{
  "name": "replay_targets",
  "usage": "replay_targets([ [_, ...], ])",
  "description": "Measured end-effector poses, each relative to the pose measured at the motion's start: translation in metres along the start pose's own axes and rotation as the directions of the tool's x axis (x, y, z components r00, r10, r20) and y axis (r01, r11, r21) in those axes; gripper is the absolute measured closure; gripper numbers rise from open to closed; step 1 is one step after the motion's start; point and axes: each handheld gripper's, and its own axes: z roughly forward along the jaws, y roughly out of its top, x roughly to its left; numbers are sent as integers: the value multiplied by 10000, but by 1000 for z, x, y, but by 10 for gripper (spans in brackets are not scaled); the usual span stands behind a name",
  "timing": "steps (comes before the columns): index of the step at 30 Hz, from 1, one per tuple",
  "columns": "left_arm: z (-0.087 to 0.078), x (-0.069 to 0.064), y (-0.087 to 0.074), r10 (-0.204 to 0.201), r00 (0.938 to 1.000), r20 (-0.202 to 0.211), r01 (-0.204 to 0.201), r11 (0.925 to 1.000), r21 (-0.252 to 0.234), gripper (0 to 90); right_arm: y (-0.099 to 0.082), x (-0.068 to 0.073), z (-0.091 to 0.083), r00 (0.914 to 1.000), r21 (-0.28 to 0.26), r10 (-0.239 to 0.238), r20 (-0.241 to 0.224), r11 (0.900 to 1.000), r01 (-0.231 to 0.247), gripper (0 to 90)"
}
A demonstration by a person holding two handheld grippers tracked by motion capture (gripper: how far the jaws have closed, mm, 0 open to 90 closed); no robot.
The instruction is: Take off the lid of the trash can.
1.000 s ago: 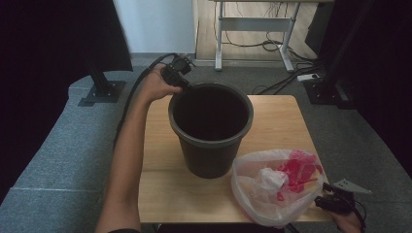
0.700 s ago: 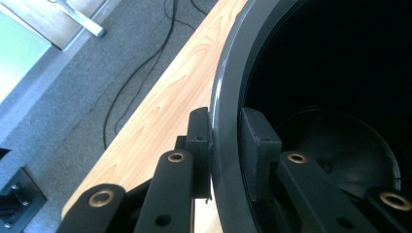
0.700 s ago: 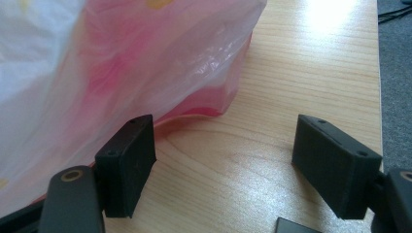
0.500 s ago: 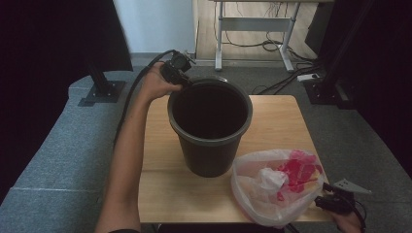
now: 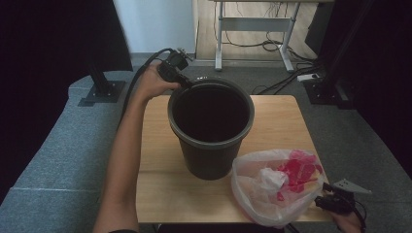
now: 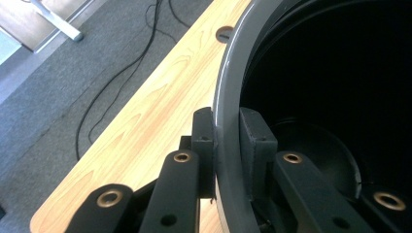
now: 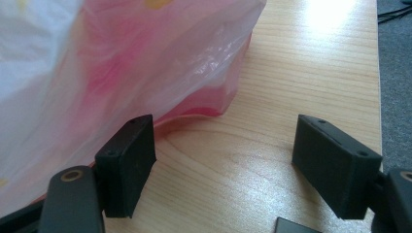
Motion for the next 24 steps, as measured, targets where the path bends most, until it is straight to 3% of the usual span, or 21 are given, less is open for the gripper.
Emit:
replay_targets([
  [13,-21,1,5,-110,9991,420,143,9967,-797,795,0,0,0,10000,31,-11,-5,10000,11,231],
  [24,-35,-1,7,-19,9986,535,76,9942,-1070,795,0,0,0,10000,33,-17,5,10000,17,231],
])
